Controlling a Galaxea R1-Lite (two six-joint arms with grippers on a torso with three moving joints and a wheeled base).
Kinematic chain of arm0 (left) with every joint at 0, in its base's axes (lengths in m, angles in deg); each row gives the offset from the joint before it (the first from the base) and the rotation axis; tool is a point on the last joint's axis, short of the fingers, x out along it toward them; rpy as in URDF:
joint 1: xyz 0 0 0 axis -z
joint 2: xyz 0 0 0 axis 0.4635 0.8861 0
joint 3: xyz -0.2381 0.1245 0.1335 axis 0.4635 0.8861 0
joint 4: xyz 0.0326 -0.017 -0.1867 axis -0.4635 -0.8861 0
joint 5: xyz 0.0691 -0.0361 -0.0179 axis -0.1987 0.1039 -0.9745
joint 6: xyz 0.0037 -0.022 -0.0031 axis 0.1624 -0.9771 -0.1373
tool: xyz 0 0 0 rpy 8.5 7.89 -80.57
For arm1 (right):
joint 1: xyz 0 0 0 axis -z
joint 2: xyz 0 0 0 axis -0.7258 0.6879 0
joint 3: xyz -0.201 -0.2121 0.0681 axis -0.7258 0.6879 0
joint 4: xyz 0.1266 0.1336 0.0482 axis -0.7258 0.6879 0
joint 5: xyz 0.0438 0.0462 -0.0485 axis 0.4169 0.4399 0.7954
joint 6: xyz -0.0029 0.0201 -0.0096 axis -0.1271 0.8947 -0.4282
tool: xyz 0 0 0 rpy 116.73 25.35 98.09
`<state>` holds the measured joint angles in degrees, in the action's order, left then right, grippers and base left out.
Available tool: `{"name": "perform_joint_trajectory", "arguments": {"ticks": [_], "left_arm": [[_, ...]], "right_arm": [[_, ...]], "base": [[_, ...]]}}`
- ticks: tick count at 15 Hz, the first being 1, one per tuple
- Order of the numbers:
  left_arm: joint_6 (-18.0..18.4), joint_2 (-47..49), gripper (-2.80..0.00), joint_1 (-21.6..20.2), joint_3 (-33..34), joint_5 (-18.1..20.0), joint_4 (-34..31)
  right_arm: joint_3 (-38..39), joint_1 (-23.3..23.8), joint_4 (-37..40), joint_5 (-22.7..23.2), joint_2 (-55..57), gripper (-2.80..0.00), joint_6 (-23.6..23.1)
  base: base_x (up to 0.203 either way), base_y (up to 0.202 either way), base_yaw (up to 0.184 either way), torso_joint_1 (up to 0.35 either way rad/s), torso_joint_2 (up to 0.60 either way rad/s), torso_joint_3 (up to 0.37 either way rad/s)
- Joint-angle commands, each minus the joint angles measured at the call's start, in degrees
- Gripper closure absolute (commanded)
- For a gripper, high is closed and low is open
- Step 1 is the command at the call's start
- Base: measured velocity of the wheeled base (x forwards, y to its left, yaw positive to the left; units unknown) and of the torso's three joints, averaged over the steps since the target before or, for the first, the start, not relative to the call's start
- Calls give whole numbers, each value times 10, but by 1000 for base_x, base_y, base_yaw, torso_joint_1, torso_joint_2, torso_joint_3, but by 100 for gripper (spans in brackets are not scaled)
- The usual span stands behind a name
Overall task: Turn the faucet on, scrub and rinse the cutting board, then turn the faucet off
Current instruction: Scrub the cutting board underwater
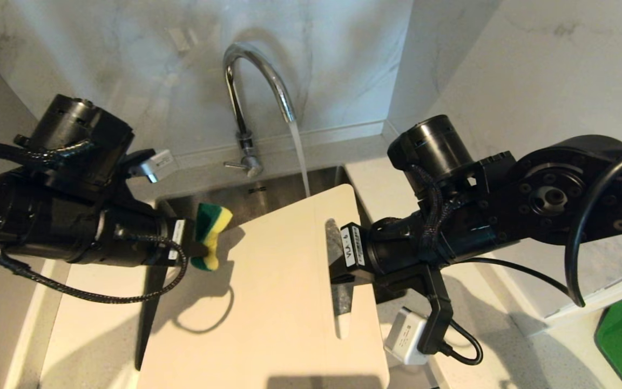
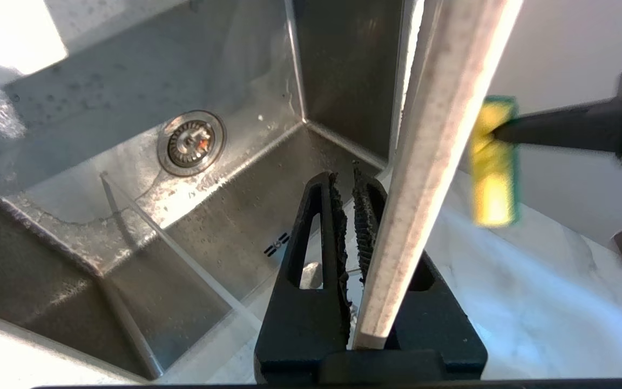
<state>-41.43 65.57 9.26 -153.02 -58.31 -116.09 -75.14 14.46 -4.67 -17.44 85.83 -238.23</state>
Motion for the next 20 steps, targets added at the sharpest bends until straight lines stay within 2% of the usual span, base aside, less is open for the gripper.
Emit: {"name": "perform_joint_trajectory", "arguments": {"ticks": [1,3,5,7,10,13,14,16,17,19,20], "left_arm": [[-10,84,0,26,-44,-2,-5],[-12,124,0,30,-57,-8,-10],[-5,123,0,14,-10,-9,-8],[15,122,0,-29,29,-8,-2],[60,121,0,-95,109,-6,58],[96,126,0,-173,155,2,111],[106,124,0,-193,159,14,116],[122,97,0,-241,147,71,115],[124,80,0,-251,139,89,111],[124,32,0,-250,116,107,85],[117,14,0,-230,92,119,57]], "right_arm": [[0,0,1,2,-7,0,-8],[0,0,2,2,-10,0,-7],[1,0,1,2,-10,0,-7],[-5,0,1,2,-9,0,-6],[-8,0,-1,1,-3,0,-3],[-7,0,-6,1,-2,0,-3],[-5,0,-6,1,-2,0,-3],[-8,0,-7,1,-2,0,-1],[-9,0,-7,1,-1,0,-1],[-9,0,-7,1,3,0,0],[-10,0,-7,1,4,0,0]], "base": [[0,0,0,0,0,0],[0,0,0,0,0,0],[0,0,0,0,0,0],[0,0,0,0,0,0],[0,0,0,0,0,0],[0,0,0,0,0,0],[0,0,0,0,0,0],[0,0,0,0,0,0],[0,0,0,0,0,0],[0,0,0,0,0,0],[0,0,0,0,0,0]]}}
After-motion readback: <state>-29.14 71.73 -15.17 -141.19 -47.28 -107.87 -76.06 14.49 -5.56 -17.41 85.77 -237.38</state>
